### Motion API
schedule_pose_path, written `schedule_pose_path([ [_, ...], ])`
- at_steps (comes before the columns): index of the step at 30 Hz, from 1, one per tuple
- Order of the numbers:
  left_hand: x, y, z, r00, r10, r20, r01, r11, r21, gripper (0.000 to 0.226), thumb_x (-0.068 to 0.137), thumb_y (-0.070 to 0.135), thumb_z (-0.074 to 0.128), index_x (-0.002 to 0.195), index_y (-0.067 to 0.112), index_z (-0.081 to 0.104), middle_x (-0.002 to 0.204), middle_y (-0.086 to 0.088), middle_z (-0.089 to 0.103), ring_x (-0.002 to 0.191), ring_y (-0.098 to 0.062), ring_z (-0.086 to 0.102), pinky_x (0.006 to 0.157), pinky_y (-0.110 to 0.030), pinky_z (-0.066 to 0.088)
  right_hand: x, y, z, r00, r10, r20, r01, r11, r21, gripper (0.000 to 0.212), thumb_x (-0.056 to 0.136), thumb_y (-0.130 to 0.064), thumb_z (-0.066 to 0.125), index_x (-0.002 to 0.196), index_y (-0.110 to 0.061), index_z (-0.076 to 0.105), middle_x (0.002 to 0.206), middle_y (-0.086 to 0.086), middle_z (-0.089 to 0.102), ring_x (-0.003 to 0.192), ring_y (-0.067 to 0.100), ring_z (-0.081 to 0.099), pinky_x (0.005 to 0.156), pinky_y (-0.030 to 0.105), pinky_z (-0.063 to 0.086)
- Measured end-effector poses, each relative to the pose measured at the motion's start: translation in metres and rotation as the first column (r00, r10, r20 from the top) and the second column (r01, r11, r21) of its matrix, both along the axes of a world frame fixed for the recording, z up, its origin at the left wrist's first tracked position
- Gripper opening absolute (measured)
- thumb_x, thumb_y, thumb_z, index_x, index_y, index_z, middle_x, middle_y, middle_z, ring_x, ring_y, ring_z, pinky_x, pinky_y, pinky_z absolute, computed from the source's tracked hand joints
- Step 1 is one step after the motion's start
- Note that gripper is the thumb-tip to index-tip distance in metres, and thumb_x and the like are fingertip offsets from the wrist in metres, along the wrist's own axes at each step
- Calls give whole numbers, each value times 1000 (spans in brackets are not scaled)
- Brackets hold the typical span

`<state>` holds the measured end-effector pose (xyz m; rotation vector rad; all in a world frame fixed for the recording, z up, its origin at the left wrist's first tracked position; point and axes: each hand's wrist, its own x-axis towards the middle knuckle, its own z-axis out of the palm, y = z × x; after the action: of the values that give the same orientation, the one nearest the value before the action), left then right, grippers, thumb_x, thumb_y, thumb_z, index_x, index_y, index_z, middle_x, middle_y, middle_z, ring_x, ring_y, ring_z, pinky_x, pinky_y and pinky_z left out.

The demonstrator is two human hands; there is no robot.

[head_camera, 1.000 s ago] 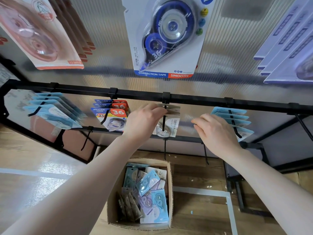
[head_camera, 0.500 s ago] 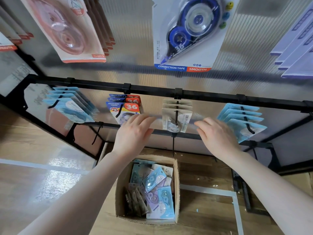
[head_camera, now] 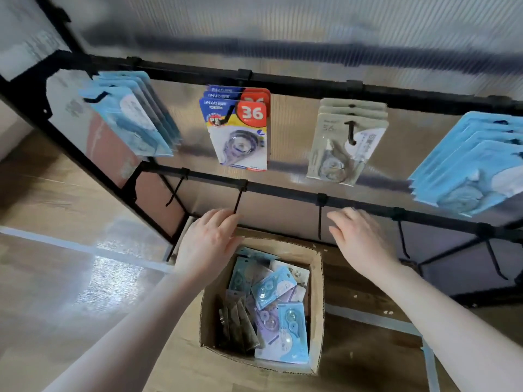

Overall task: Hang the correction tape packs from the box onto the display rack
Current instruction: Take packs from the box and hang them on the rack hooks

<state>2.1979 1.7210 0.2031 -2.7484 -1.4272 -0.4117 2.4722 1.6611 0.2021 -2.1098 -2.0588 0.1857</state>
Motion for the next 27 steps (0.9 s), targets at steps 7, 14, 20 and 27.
schedule_pose_path([
  [7,-26,-22,-146,989,118,-86,-126,987,-98,47,71,30,79,111,10,66,112,-8,66,105,-29,62,79,-42,53,-27,-8,-127,1000,18,-5,-19,999,-39,33,97,-23,47,129,-16,54,137,4,43,115,25,51,91,34,45],
  [14,-33,-26,-264,982,116,-146,-140,976,-169,60,64,34,83,116,10,63,117,-11,63,108,-31,60,82,-44,53,-34,-3,-224,974,200,102,-219,950,223,24,72,-3,76,94,-8,70,96,8,65,85,29,64,65,36,53],
  [20,-27,-9,-326,979,38,-198,-71,985,-160,63,86,41,61,140,14,41,145,-8,40,135,-26,35,108,-38,31,-32,11,-293,971,180,159,-201,972,126,22,81,-10,70,103,-10,68,96,7,64,87,29,63,70,37,51],
  [27,-27,14,-365,959,-14,-284,-77,948,-308,65,92,44,50,146,17,23,151,-4,24,137,-22,24,108,-32,31,-38,22,-325,968,145,207,-124,986,-113,30,99,-31,37,123,-20,51,117,0,52,112,21,48,87,34,42],
])
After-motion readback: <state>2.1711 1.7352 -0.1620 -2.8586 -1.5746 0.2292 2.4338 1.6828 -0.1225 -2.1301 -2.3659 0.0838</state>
